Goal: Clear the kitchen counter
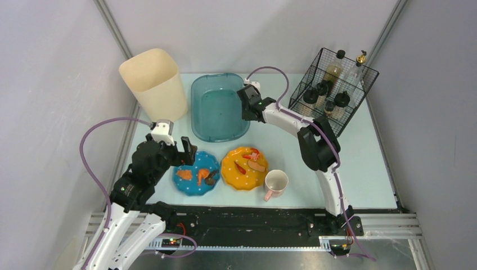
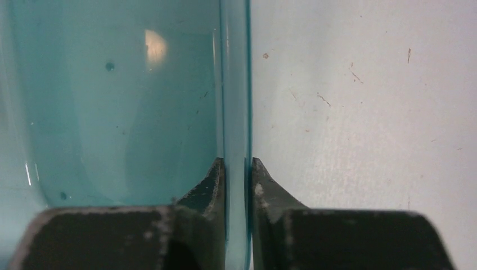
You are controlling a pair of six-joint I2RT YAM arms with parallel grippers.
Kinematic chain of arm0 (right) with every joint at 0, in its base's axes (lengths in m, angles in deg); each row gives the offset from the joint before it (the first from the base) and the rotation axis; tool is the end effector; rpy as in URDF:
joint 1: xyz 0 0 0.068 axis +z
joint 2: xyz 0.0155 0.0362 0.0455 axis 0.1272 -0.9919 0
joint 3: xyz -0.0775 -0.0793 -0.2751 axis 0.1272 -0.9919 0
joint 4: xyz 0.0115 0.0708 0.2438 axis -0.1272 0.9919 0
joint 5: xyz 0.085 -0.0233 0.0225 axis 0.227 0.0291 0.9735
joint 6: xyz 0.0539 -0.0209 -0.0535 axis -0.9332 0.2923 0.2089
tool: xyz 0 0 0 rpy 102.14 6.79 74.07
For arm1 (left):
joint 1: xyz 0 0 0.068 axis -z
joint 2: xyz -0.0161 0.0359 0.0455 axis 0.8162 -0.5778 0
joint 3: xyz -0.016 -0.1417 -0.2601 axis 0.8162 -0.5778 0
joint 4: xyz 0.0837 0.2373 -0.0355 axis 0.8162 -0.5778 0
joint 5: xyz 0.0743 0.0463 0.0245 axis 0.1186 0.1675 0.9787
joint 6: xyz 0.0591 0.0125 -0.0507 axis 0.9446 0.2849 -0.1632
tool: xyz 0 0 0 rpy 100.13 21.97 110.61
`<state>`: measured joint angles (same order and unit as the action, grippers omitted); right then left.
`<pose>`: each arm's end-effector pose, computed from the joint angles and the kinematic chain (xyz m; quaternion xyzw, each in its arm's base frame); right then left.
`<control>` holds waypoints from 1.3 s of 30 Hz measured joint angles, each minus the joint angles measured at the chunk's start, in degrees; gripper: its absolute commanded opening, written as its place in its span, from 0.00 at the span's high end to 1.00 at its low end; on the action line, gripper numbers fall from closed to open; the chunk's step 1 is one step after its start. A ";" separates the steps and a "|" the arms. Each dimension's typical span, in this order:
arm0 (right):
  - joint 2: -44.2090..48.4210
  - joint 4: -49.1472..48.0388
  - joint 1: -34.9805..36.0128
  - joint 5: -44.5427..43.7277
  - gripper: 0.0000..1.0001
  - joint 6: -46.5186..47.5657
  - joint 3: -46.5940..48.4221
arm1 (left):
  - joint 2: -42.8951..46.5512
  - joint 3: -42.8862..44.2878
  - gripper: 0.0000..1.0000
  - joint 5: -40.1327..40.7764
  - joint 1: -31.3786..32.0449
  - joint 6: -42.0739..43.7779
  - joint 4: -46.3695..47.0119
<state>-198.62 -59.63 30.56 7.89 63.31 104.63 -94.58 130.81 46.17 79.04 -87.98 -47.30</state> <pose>0.4266 0.3078 0.2066 -0.0508 0.9230 0.0753 0.3740 0.1106 -0.0386 0.3184 0.0395 0.8311 -0.1155 0.5425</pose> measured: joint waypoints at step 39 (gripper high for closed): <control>38.18 -4.15 -7.82 -0.57 0.00 1.31 -29.14 | -4.26 5.88 0.02 6.71 -0.09 -3.21 -1.09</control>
<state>-160.44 -63.78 22.74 7.32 64.62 75.50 -98.85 136.69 52.88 78.95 -91.19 -48.40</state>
